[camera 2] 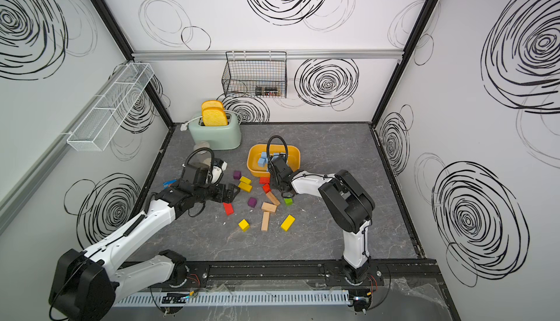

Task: Pick out the blue building blocks
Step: Pick up the building block from the center of the board.

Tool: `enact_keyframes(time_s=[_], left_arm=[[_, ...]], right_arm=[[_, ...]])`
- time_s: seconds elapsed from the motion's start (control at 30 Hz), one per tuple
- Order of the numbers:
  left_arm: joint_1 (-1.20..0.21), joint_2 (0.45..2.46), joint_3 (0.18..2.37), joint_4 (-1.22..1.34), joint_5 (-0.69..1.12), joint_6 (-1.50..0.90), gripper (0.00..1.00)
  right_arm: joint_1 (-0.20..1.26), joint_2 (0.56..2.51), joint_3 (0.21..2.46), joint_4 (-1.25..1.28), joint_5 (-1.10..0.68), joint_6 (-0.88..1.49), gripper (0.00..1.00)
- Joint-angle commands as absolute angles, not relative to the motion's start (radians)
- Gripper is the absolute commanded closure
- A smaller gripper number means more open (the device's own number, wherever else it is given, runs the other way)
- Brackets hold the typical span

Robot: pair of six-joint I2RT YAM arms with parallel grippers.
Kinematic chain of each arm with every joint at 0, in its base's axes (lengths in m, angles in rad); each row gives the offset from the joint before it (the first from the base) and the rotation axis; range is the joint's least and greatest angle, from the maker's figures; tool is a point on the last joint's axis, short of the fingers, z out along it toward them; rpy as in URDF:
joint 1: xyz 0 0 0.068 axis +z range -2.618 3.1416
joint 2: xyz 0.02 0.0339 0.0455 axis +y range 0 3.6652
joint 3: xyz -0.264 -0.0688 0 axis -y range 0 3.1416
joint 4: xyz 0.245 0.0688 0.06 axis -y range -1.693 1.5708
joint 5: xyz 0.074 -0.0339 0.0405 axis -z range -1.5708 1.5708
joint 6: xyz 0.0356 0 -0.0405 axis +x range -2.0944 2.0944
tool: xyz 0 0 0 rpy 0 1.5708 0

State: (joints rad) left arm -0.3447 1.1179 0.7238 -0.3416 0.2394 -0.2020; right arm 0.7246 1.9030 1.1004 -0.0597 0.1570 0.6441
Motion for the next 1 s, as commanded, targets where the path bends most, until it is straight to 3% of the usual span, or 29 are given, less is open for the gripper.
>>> enact_keyframes(time_s=[0.0, 0.8, 0.97], left_arm=[[-0.335, 1.105, 0.716, -0.33, 0.239, -0.2, 0.04], [-0.336, 1.032, 0.727, -0.367, 0.238, -0.245, 0.04], [-0.336, 1.028, 0.758, -0.386, 0.238, -0.23, 0.04]], right_arm=[[0.729, 1.924, 1.108, -0.072, 0.17, 0.65, 0.57], [0.749, 1.588, 0.872, 0.063, 0.152, 0.617, 0.75], [0.749, 1.481, 0.821, 0.097, 0.122, 0.586, 0.86]])
